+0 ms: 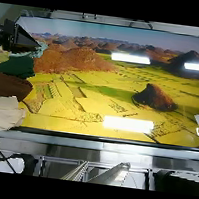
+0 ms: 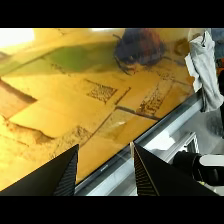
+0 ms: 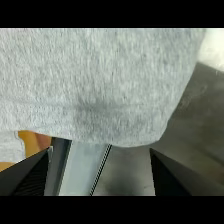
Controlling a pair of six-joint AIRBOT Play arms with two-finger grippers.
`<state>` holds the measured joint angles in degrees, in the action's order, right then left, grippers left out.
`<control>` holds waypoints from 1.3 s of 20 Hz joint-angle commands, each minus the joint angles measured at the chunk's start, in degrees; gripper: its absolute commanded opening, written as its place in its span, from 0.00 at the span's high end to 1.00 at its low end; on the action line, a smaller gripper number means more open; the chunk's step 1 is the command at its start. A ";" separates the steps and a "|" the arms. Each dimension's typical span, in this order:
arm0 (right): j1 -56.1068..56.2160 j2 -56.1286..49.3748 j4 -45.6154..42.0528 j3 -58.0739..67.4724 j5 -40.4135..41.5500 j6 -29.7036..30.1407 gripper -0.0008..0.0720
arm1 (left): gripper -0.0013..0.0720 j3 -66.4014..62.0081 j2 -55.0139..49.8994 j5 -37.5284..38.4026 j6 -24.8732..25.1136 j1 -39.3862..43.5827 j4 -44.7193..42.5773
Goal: Fold the shirts.
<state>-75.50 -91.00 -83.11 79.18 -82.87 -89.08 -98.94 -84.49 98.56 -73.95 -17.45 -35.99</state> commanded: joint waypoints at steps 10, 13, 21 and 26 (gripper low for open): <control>38.14 10.60 36.44 -0.09 1.07 12.50 0.96 | 0.96 0.92 1.14 -5.60 1.11 2.71 -4.68; 53.81 14.75 29.70 -2.73 6.95 12.76 0.97 | 0.96 11.74 8.20 -9.66 1.46 8.11 -13.20; 71.41 31.30 29.33 -28.11 17.38 13.62 0.97 | 0.95 48.33 26.58 -18.40 4.11 14.36 -13.57; 71.67 33.14 30.03 -29.59 18.38 13.25 0.96 | 0.95 54.18 29.88 -19.41 4.04 15.39 -13.53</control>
<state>-4.78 -59.40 -53.69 51.48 -66.00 -75.79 -48.49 -56.73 80.07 -69.97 -2.66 -49.41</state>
